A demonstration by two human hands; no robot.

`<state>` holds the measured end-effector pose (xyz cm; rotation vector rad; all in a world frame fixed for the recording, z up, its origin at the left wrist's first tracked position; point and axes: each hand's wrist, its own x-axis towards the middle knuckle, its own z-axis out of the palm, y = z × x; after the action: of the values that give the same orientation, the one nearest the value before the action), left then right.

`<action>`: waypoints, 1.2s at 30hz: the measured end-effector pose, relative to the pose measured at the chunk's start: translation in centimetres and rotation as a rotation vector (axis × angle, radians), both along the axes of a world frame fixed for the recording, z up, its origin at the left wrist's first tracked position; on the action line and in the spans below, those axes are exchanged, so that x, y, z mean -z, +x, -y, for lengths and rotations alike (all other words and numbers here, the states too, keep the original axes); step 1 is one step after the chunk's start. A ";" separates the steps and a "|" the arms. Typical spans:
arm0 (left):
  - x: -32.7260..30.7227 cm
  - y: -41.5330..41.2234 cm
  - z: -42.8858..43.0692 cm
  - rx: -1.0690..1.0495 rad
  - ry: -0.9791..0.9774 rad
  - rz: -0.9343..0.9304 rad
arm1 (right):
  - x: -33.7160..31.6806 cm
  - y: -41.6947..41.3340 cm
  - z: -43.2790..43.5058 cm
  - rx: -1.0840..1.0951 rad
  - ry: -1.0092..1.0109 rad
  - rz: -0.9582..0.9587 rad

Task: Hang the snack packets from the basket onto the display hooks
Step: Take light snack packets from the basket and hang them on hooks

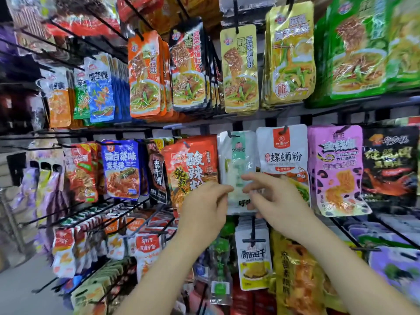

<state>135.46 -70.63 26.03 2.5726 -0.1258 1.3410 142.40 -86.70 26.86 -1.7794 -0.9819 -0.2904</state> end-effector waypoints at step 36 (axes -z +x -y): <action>39.2 -37.2 -5.6 0.079 -0.038 -1.053 | 40.4 -37.2 3.8 0.240 -0.927 -0.395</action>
<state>98.26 -65.04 -13.16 2.8226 -0.0067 -0.1419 105.20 -90.49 -13.49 -2.6593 -0.6378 0.4414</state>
